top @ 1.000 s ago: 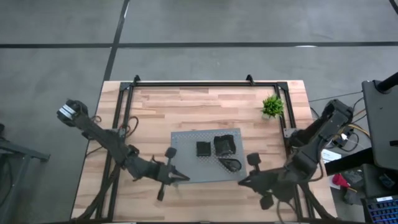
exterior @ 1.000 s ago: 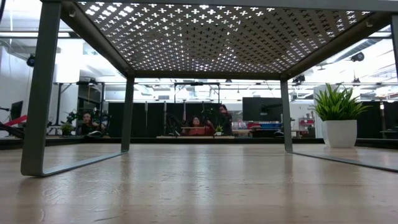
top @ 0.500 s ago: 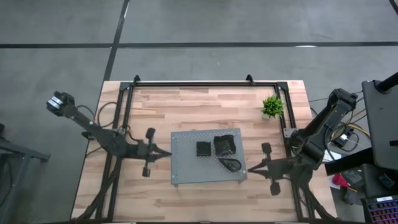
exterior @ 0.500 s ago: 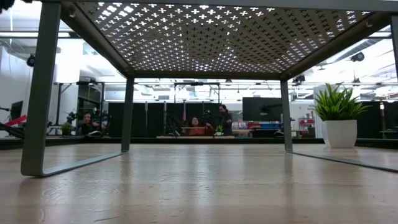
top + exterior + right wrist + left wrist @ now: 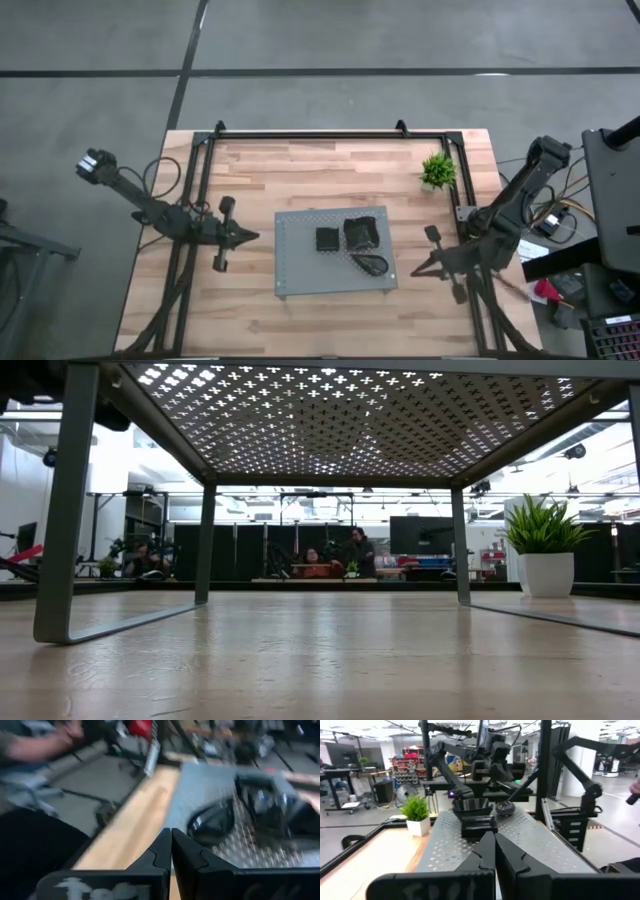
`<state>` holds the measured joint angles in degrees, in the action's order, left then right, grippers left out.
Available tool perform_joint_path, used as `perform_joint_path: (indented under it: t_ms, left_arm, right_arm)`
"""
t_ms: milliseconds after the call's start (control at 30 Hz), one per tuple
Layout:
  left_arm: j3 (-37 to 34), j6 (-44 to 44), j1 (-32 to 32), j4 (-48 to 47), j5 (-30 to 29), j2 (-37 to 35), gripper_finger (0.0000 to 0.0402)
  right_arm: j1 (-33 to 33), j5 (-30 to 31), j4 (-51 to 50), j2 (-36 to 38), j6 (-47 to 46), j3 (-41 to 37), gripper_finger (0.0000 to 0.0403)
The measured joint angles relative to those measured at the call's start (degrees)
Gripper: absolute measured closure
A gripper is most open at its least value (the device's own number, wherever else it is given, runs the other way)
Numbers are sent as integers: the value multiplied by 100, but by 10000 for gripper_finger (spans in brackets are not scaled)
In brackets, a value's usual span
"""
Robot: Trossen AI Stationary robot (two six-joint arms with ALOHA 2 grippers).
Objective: Pick & Place Mini shaped plates
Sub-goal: Return to Home Position
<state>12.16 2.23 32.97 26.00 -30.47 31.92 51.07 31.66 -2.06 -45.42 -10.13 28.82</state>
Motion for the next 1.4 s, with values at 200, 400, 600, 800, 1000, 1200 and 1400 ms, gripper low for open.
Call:
perform_joint_path:
  t_ms: [200, 400, 600, 800, 1000, 1200, 1400]
  left_arm:
    - [-158, -22, -434, -99, 730, -338, 401]
    - [-364, -213, -885, -507, 1044, -770, 401]
    - [-762, -451, -1083, -464, 1289, -1099, 401]
    - [-1159, -514, -1134, -289, 1308, -1405, 401]
    - [-1164, -648, -1167, -521, 1305, -1472, 401]
    - [-1167, -462, -1177, -618, 1201, -1451, 401]
    - [-1167, -448, -1177, -676, 1195, -1440, 401]
  right_arm:
    - [-278, -501, 247, 1253, 605, -537, 394]
    - [-477, -1027, 88, 2526, 917, -1089, 394]
    - [-481, -1121, -125, 3766, 1018, -1706, 394]
    - [-479, -1271, -435, 4547, 1161, -2047, 394]
    - [-501, -1456, -520, 4545, 1141, -2281, 394]
    - [-501, -1554, -464, 4498, 1077, -2524, 394]
    - [-495, -1549, -436, 4405, 965, -2524, 394]
